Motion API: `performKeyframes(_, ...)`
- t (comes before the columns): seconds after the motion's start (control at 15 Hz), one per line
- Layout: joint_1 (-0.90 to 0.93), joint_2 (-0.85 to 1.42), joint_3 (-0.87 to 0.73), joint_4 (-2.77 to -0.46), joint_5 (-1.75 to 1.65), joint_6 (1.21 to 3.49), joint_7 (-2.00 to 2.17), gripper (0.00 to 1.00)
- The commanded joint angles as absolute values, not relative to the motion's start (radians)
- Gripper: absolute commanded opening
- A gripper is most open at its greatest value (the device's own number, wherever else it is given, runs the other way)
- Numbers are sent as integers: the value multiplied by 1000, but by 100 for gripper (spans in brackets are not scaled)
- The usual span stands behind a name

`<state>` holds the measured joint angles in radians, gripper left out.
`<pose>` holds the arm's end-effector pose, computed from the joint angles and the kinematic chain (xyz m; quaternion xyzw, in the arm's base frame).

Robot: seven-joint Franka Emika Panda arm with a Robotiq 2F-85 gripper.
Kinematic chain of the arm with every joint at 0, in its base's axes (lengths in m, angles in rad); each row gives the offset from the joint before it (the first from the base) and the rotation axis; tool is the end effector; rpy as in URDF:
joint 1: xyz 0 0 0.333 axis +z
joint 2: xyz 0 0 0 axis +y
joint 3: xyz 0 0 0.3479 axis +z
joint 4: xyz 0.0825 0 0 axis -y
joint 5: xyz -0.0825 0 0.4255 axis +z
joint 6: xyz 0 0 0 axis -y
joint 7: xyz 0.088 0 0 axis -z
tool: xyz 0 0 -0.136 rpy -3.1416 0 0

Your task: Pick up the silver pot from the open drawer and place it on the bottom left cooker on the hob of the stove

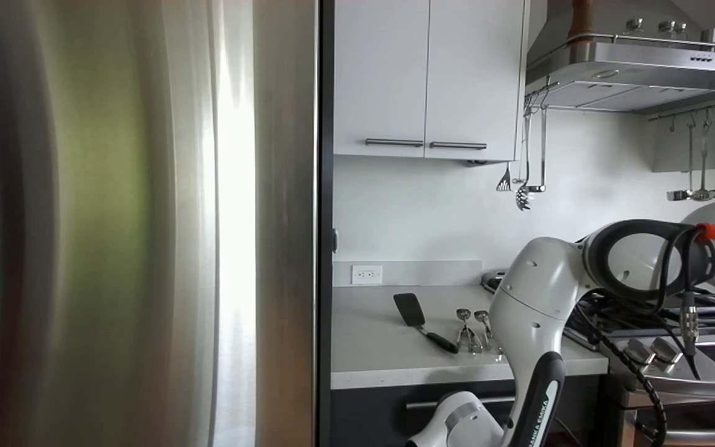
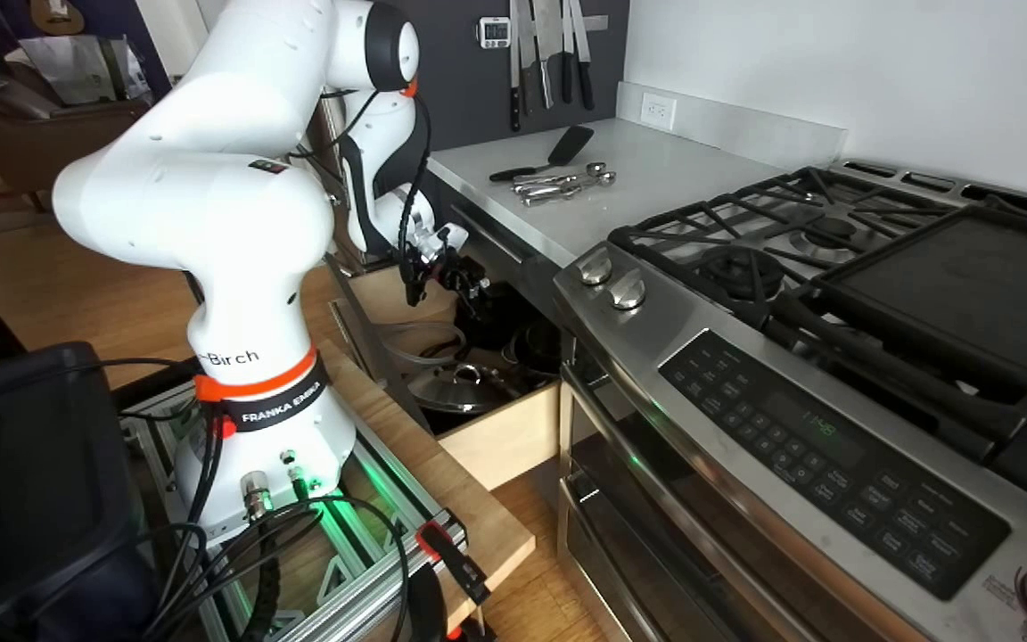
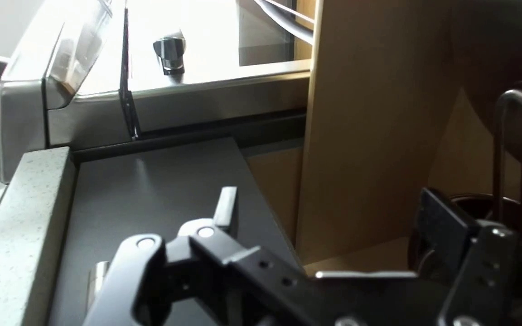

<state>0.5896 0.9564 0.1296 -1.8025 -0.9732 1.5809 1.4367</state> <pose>0.4647 0.2686 -0.0168 0.8084 -0.0172 0.0652 0.5848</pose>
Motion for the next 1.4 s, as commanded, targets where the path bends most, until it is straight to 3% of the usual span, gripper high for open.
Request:
performKeyframes(0.0,572,1037,139,-1752,-1023,1632,1464,100)
performKeyframes(1.33,468,1213,103,-1657,-1124,1915,1518,100)
